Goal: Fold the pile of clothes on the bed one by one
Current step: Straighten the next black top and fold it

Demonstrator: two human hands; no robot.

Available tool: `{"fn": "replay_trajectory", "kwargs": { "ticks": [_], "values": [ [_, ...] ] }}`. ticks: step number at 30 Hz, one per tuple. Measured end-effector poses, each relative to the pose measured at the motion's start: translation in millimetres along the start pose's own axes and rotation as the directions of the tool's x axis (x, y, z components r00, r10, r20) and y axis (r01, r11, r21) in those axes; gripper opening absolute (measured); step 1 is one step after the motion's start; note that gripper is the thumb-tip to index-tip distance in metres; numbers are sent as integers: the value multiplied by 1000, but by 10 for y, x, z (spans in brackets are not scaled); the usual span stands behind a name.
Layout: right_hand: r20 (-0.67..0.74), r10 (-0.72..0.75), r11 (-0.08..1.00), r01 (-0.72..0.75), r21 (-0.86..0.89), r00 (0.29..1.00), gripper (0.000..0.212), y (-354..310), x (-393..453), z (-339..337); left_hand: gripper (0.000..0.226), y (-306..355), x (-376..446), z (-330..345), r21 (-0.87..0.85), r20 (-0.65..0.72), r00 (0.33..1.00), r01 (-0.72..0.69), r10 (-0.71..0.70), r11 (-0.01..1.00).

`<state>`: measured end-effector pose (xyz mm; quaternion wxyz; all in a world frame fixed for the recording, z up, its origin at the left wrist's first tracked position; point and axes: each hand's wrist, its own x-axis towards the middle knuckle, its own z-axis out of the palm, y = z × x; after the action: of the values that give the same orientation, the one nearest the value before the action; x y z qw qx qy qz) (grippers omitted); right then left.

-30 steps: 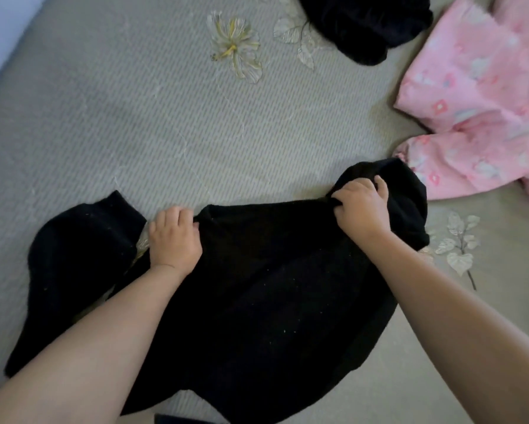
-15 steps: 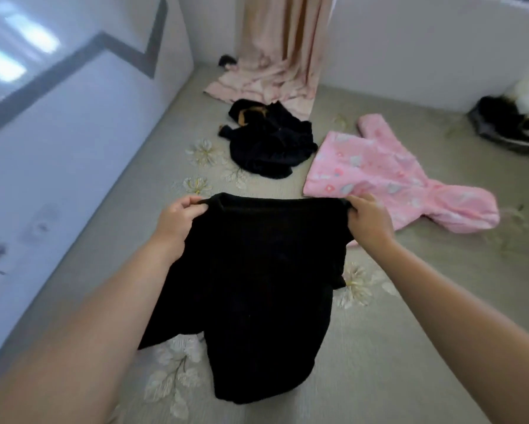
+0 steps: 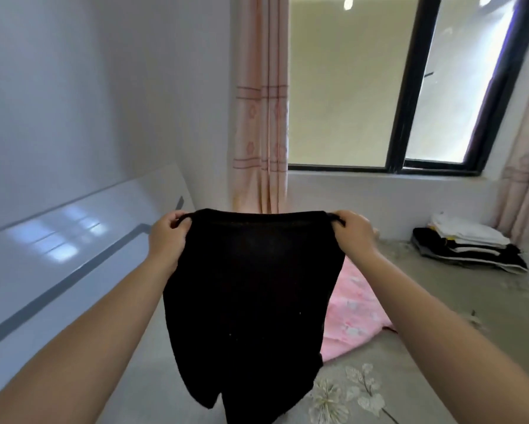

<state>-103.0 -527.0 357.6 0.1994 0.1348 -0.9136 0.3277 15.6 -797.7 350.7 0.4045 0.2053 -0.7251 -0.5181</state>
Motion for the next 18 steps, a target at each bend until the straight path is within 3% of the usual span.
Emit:
{"fn": "replay_trajectory", "kwargs": {
  "ticks": [5,11,18],
  "values": [
    [-24,-85,995,86,59,996,29,-204,-223,-464,21,401,-131,-249,171,-82,985,-133,149,976],
    [-37,-89,996,89,12,995,30,-506,-727,-737,23,717,-400,-622,437,65,941,-326,332,838],
    [-133,-111,989,96,-116,985,27,-725,-1635,-1062,26,843,-908,-1126,398,47,945,-315,324,862]
  ]
}}
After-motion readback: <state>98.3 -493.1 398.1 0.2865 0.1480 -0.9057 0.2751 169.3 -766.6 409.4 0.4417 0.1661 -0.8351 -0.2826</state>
